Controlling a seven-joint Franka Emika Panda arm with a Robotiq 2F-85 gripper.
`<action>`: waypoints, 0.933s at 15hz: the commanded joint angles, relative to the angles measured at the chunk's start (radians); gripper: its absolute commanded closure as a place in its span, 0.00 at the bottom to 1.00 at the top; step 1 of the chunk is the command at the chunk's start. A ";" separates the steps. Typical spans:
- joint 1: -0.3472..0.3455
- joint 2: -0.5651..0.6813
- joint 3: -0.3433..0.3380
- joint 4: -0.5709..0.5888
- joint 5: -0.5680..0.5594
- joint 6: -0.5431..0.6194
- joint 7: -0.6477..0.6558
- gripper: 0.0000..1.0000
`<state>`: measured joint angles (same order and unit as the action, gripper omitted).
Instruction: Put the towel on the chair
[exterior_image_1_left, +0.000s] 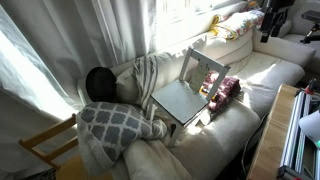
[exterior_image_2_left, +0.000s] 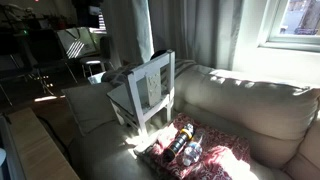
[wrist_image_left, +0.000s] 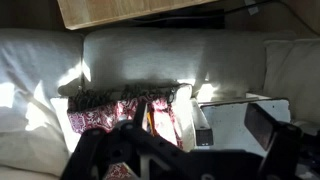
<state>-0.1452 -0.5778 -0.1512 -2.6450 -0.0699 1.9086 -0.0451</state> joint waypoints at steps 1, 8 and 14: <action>-0.005 0.001 0.004 0.001 0.002 -0.001 -0.002 0.00; 0.058 0.063 0.012 0.011 0.078 0.103 -0.030 0.00; 0.308 0.286 0.058 0.079 0.492 0.598 -0.108 0.00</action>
<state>0.0555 -0.4521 -0.0945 -2.6281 0.2422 2.3157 -0.0796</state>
